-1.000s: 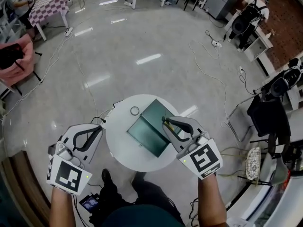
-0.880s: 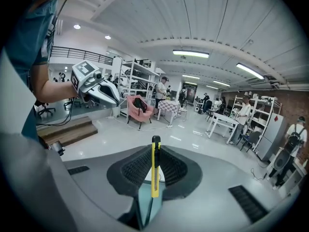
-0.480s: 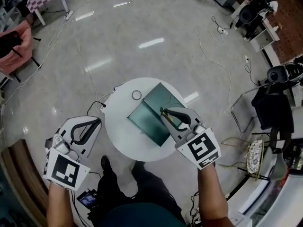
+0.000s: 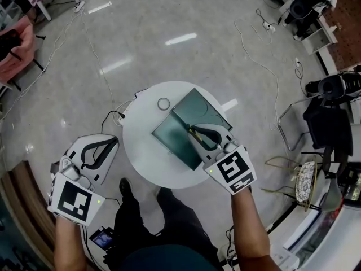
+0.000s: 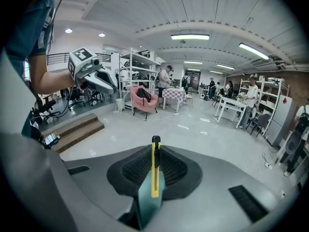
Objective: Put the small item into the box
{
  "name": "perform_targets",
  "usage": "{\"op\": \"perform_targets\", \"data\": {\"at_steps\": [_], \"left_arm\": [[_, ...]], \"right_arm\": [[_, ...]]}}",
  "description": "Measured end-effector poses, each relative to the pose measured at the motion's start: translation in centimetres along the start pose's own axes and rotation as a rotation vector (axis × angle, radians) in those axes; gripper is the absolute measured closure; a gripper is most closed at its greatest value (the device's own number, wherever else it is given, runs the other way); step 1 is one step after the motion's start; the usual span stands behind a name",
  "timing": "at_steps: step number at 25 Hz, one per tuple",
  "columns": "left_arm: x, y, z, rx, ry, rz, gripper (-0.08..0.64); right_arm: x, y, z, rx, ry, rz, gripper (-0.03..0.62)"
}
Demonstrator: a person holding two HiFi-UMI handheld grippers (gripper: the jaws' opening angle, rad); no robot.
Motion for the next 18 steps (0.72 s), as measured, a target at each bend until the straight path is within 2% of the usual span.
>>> {"op": "perform_targets", "data": {"at_steps": [18], "left_arm": [[-6.8,-4.4,1.8,0.076,-0.076,0.035,0.54]], "right_arm": [[-8.4,-6.1,-1.3,-0.044,0.07,0.095,0.522]]}}
Point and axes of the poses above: the fingertips, and each gripper's own axes: x backward along the fingers, z to its left, y out of its top, the point moved 9 cm from there along x, backward along the fingers, and after that the axes turned 5 degrees about -y, right-handed, at the moved point
